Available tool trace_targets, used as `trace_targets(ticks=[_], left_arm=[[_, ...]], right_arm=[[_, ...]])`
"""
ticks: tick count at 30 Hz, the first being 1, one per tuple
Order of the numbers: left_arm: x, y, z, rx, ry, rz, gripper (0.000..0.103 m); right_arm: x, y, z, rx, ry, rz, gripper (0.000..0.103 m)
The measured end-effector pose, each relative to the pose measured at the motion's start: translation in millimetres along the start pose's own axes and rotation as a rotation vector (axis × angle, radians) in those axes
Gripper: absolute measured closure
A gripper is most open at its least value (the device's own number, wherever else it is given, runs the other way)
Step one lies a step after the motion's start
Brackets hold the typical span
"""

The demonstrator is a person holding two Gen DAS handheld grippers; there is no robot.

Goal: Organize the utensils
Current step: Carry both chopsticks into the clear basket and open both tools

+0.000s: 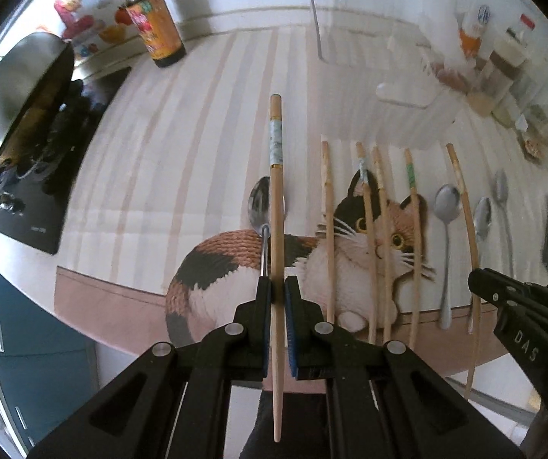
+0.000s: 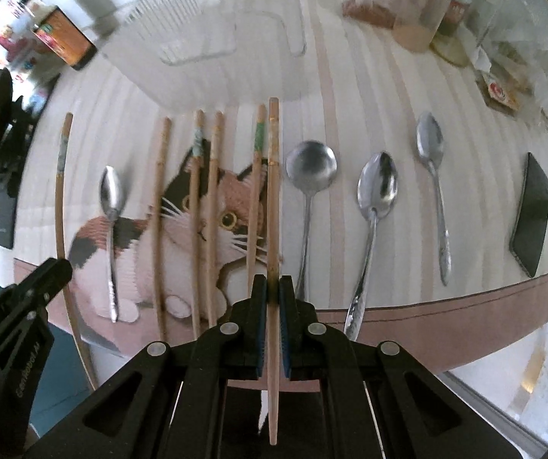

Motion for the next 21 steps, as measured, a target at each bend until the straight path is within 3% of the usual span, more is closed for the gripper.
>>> trace_targets(ticks=[2, 7, 12, 16, 21], left_arm=[[8, -10, -10, -0.008, 0.021, -0.008, 0.099], [37, -14, -54, -0.051, 0.102, -0.030, 0.099], [102, -12, -87, -0.179, 0.139, -0.039, 0.099], [169, -2, -79, -0.251, 0.123, -0.016, 0.099], [250, 15, -17, -0.343, 0.005, -0.038, 0.099]], right_arm=[[2, 1, -15, 0.025, 0.026, 0.001, 0.097], [45, 0, -48, 0.109, 0.105, 0.020, 0.097], [102, 3, -94, 0.184, 0.193, 0.051, 0.097], [172, 12, -96, 0.200, 0.211, 0.094, 0.097], [258, 14, -51, 0.202, 0.156, 0.152, 0.097]])
Point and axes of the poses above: each gripper's, at about its wrist camera, not at the fingertips, and z roughly the way its jaws point, y to its right, x to its top, the point moved 2 cm from there along z, roughly the way its jaws point, and after that the axes turned 3 degrees about x, right-handed, at the moved point
